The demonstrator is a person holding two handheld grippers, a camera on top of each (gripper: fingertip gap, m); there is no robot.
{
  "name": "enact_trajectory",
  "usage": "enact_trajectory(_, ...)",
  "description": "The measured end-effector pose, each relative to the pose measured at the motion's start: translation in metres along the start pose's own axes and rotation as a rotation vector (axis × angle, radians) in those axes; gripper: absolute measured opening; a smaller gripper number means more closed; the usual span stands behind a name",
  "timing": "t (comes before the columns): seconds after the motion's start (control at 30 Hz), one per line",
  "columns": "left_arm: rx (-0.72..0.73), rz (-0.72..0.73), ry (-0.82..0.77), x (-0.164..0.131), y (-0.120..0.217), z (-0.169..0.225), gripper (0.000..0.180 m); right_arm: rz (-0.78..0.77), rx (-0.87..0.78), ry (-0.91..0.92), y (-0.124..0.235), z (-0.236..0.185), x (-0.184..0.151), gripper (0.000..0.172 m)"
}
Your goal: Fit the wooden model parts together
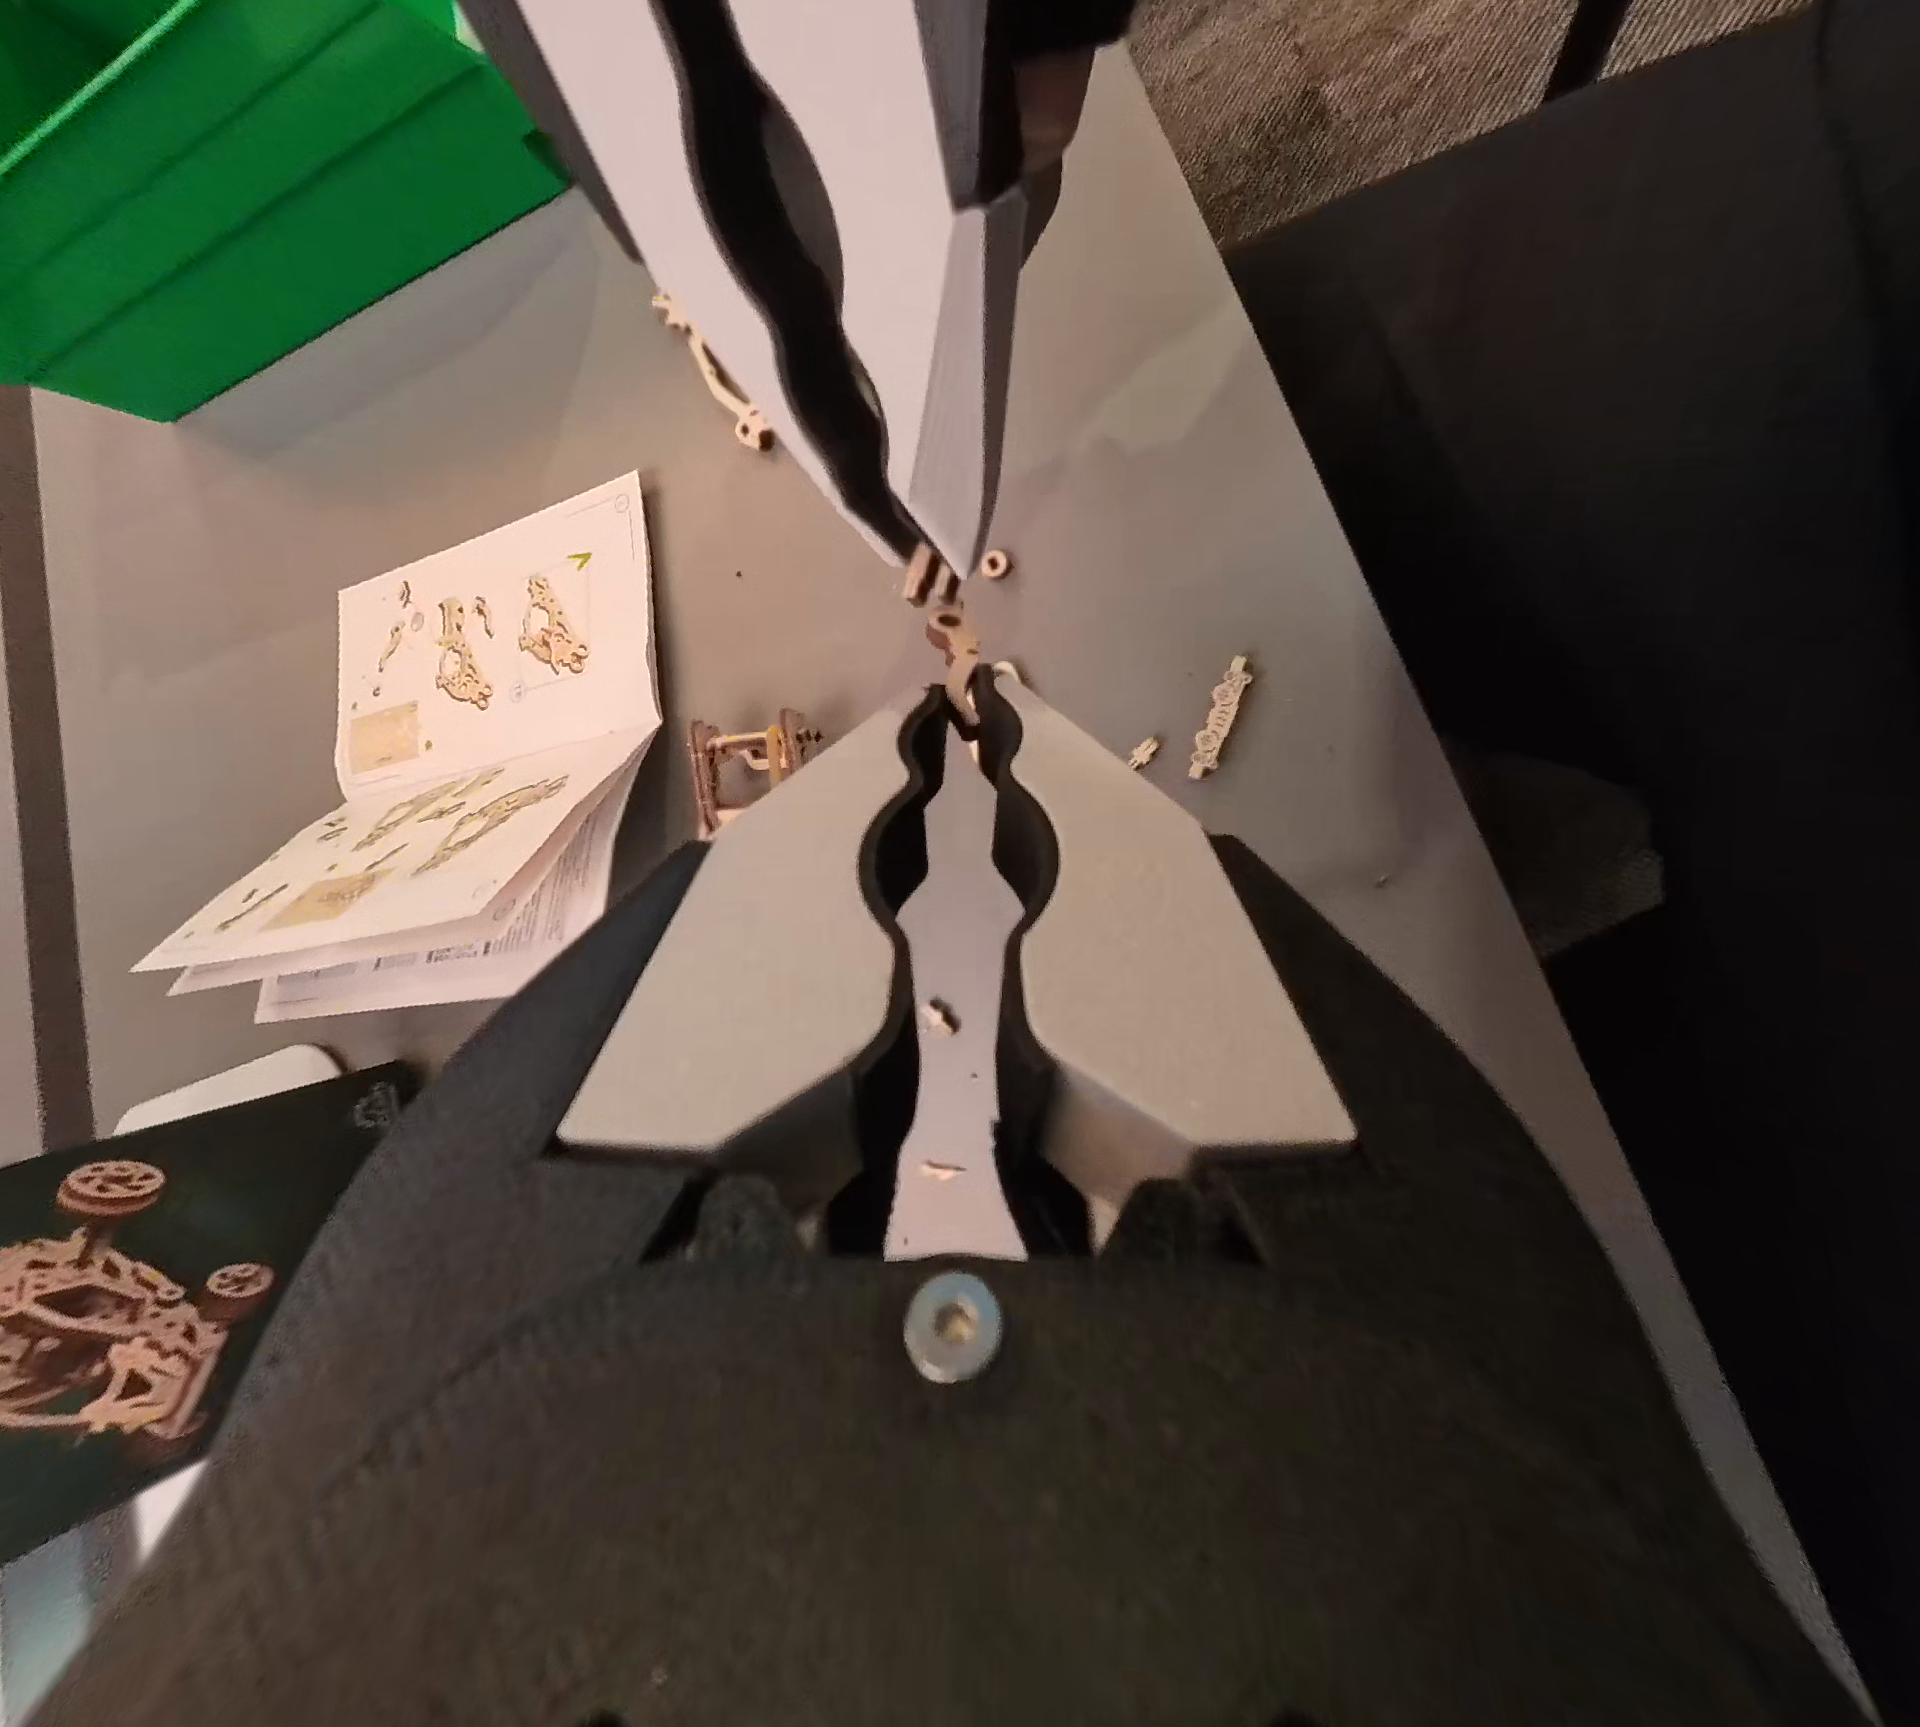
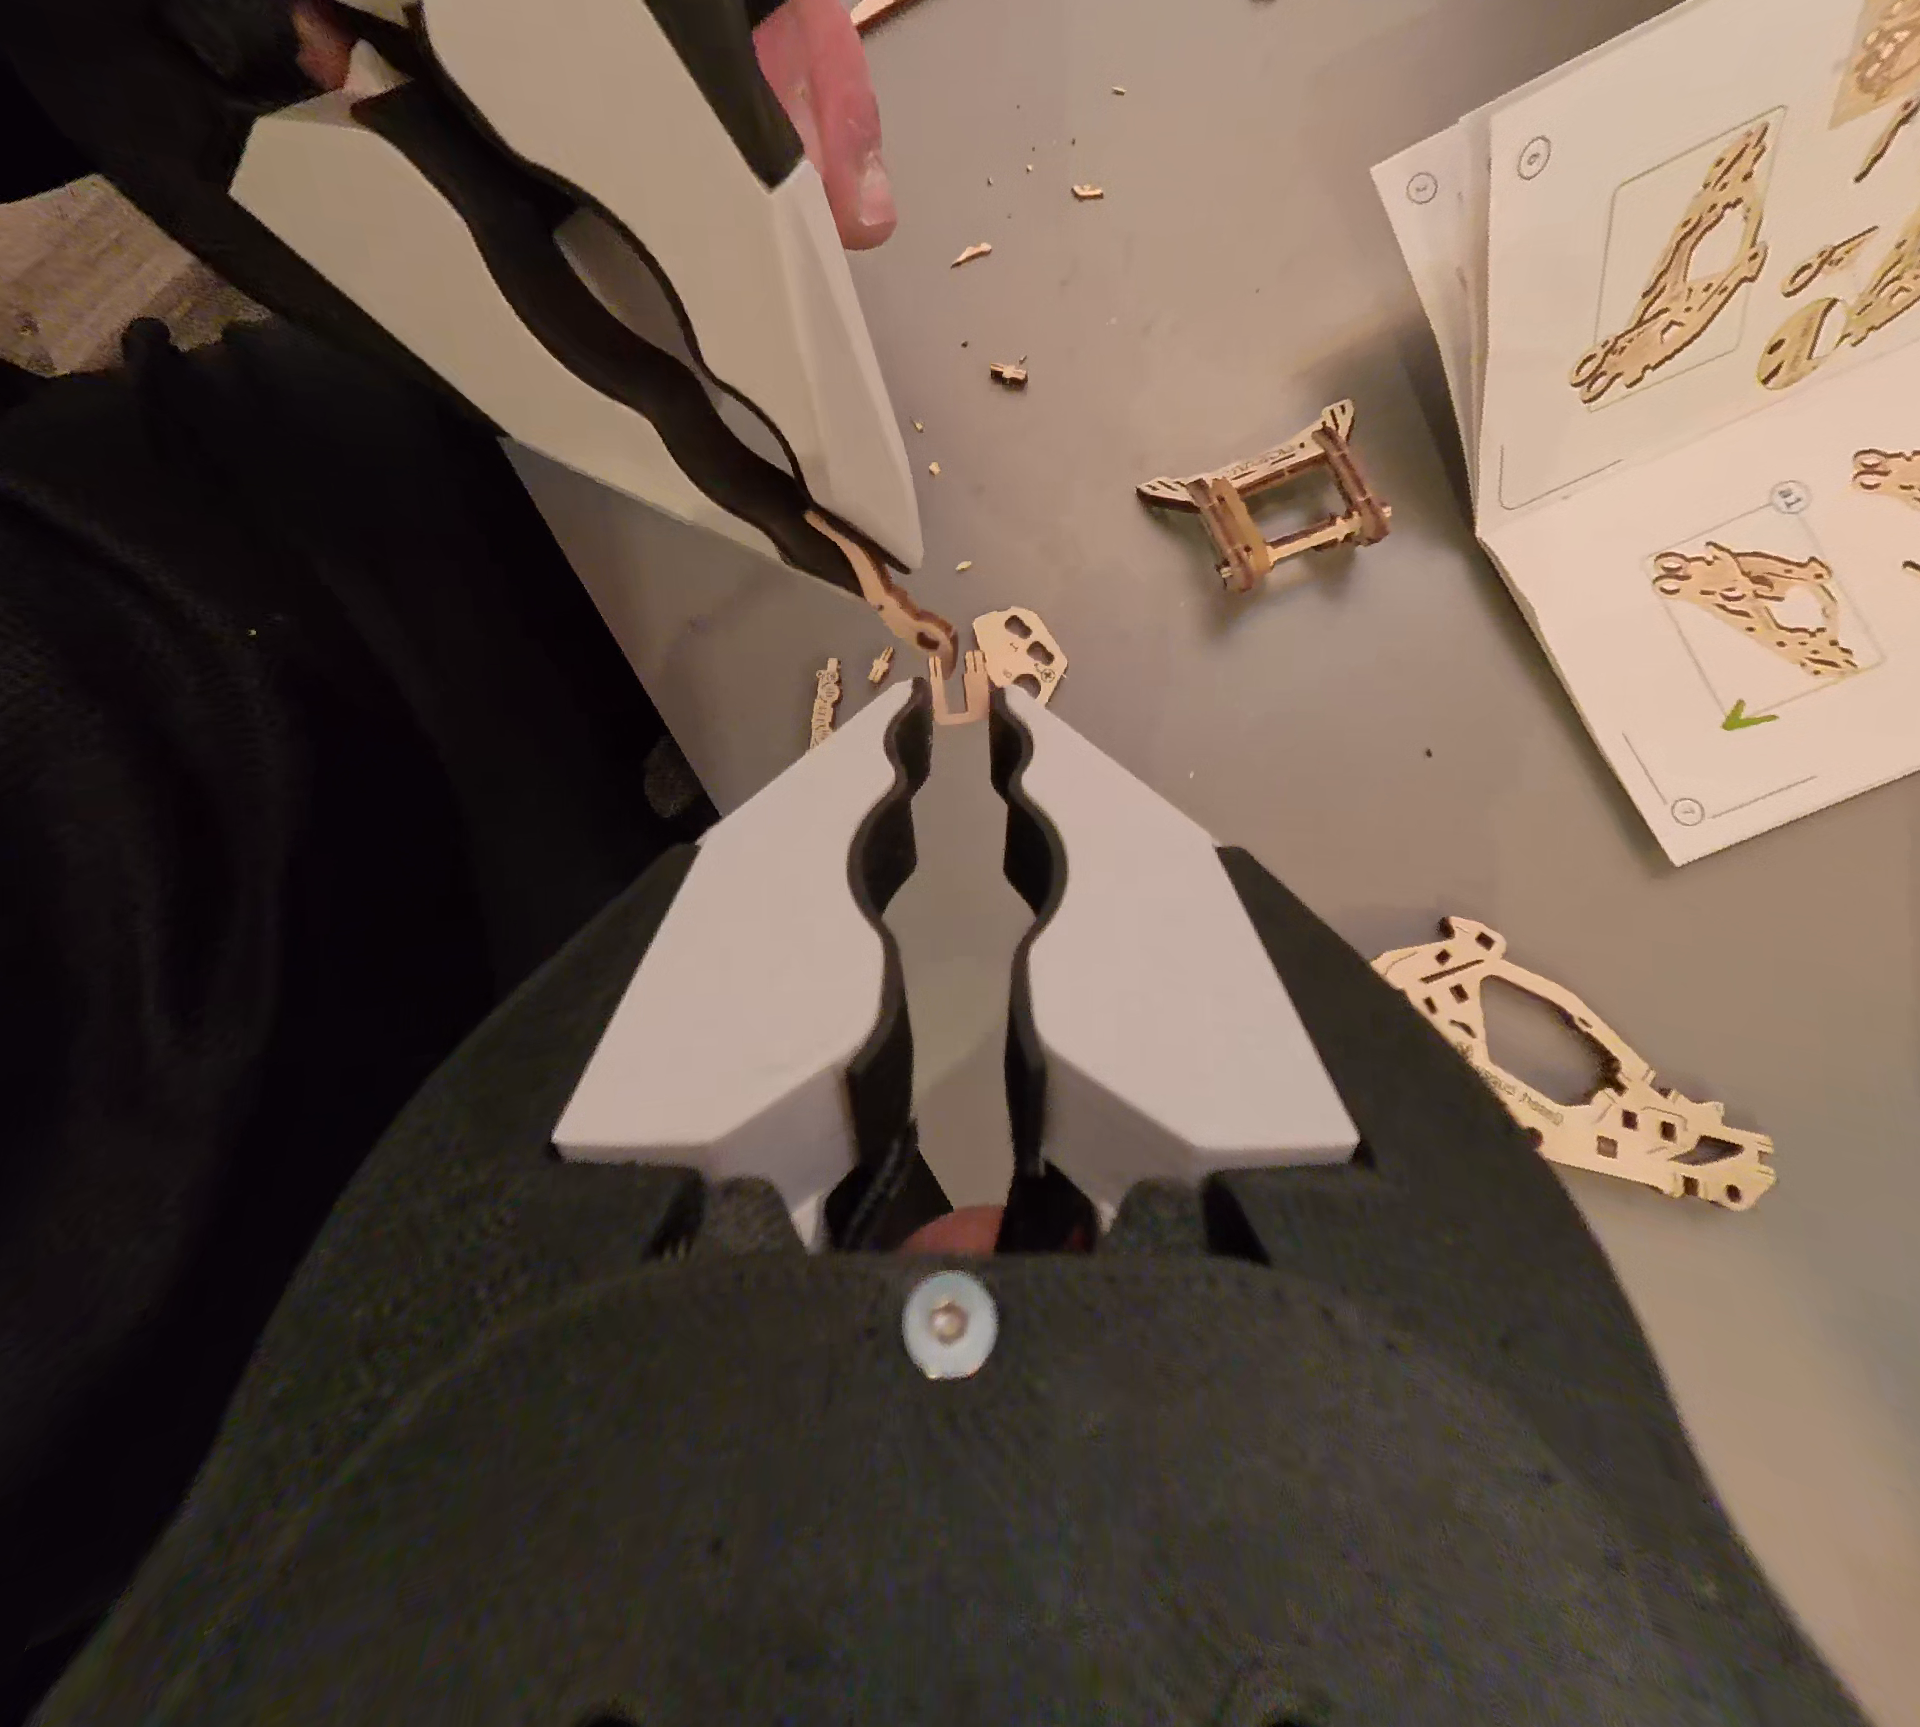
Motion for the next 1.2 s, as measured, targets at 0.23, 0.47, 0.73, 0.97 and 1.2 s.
enact_trajectory(0.23, 0.028, -0.074, -0.077, 0.008, -0.005, 0.002, 0.003, -0.015, -0.014, -0.022, -0.003, 0.001, 0.000, 0.008)
enact_trajectory(0.47, 0.092, -0.219, -0.245, 0.019, -0.017, 0.009, 0.003, -0.083, -0.046, -0.079, -0.008, 0.005, -0.003, 0.008)
enact_trajectory(0.73, 0.176, -0.371, -0.443, 0.026, -0.034, 0.017, 0.003, -0.123, -0.012, -0.192, -0.014, 0.019, -0.009, 0.008)
enact_trajectory(0.97, 0.170, -0.445, -0.629, 0.029, -0.042, 0.023, 0.003, -0.166, 0.074, -0.262, -0.018, 0.027, -0.012, 0.007)
enact_trajectory(1.2, 0.167, -0.476, -0.715, 0.029, -0.045, 0.025, 0.003, -0.228, 0.098, -0.273, -0.021, 0.031, -0.008, 0.007)
Point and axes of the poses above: each gripper's, where its closed fingertips meet, y back along the fingers, x out of its top, z = x × y across the jaws, the point moved 9 cm from there along y, back along the fingers, and after that the axes turned 3 degrees about x, right-handed, at the moved point
